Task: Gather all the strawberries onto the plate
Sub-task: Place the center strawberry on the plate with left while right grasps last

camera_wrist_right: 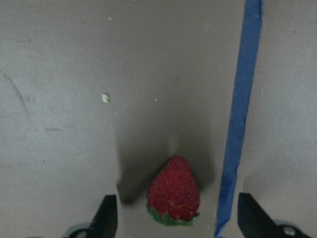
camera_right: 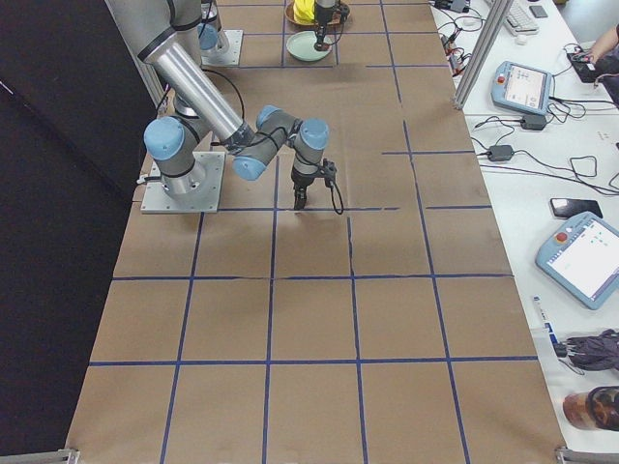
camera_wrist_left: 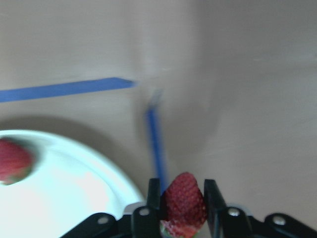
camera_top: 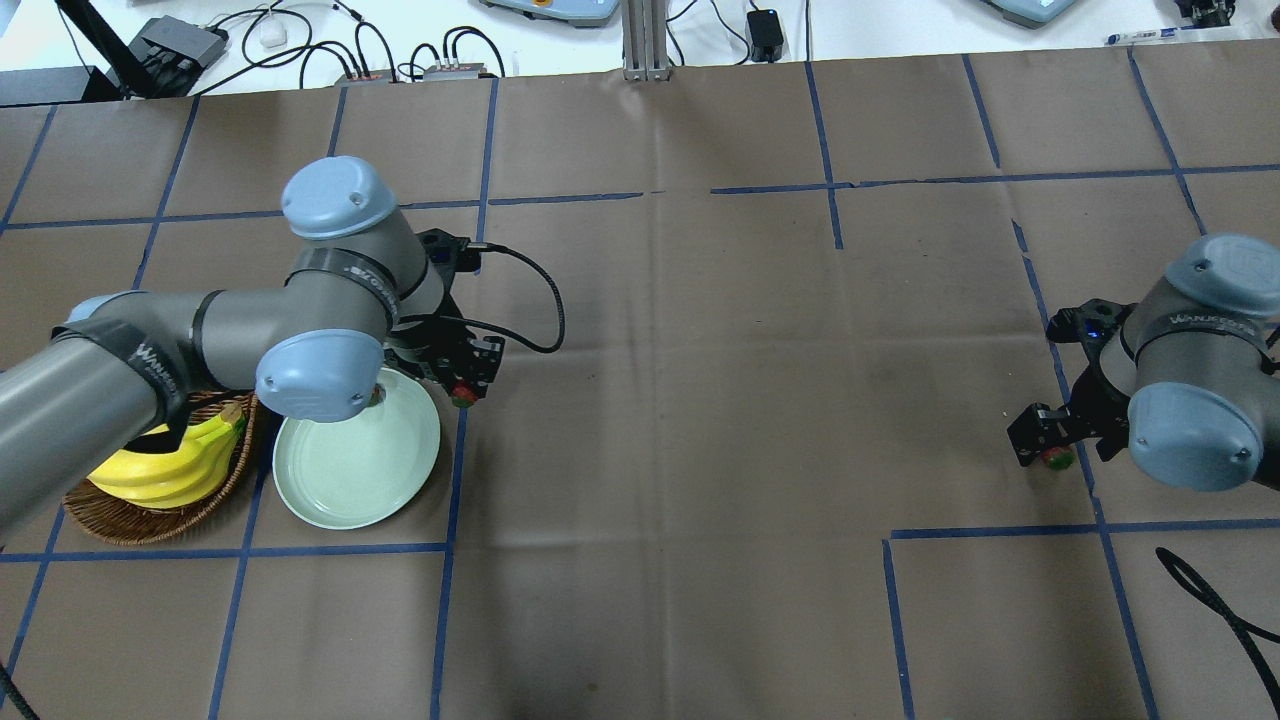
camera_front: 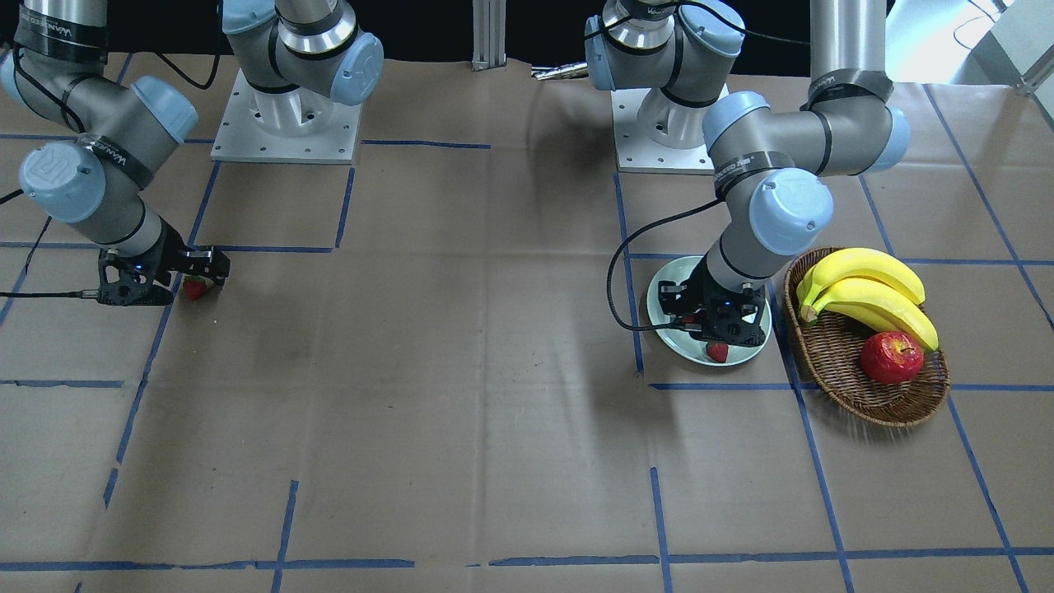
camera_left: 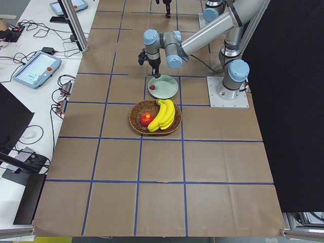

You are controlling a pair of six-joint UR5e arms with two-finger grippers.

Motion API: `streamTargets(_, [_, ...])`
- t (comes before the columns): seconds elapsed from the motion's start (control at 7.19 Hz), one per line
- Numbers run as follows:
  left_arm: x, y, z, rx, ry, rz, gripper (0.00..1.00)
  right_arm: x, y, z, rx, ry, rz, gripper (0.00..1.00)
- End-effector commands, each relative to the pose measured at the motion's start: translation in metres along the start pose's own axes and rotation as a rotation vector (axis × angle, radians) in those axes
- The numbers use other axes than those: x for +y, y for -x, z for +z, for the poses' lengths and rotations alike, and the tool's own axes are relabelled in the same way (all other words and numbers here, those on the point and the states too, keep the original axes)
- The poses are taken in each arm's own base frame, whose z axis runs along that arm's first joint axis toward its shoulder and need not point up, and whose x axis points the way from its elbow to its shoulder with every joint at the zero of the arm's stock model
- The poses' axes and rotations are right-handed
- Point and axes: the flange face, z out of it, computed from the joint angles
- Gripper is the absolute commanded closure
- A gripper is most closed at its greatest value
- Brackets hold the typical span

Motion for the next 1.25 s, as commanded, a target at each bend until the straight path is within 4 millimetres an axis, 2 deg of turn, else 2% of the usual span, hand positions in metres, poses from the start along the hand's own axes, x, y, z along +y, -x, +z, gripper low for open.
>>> streamTargets(0.0, [0.021,0.045,0.015,0.008,0.033,-0.015,0.8,-0.001,-0.001,-0.002,0.002,-0.005,0.004,0.72])
streamTargets(0.14, [0.025,0.05,0.02,0.012,0.042,-0.018,0.72,-0.001,-0.001,-0.005,0.005,-0.014,0.01,0.81])
streamTargets(0.28, [0.025,0.05,0.019,0.013,0.039,-0.018,0.21,-0.003,-0.001,-0.01,0.008,-0.026,0.011,0.89])
streamTargets(0.42, [0.025,0.05,0.02,0.013,0.04,-0.018,0.08,-0.006,-0.003,-0.018,0.014,-0.045,0.011,0.93])
streamTargets(0.56, [0.024,0.05,0.018,0.012,0.037,-0.02,0.02,-0.015,-0.007,-0.046,0.034,-0.093,0.008,0.93])
streamTargets(0.7, [0.022,0.05,0.016,0.01,0.033,-0.02,0.01,-0.02,-0.002,-0.081,0.041,-0.105,-0.013,0.95])
streamTargets(0.84, [0.022,0.05,0.016,0.008,0.032,-0.02,0.01,-0.033,0.009,-0.106,0.046,-0.118,-0.025,0.95])
streamTargets(0.97, [0.021,0.05,0.014,0.007,0.029,-0.02,0.01,-0.048,0.04,-0.123,0.048,-0.126,0.012,0.95])
streamTargets(1.11, [0.021,0.05,0.006,-0.004,0.013,-0.02,0.01,-0.056,0.095,-0.13,0.048,-0.127,0.035,0.95])
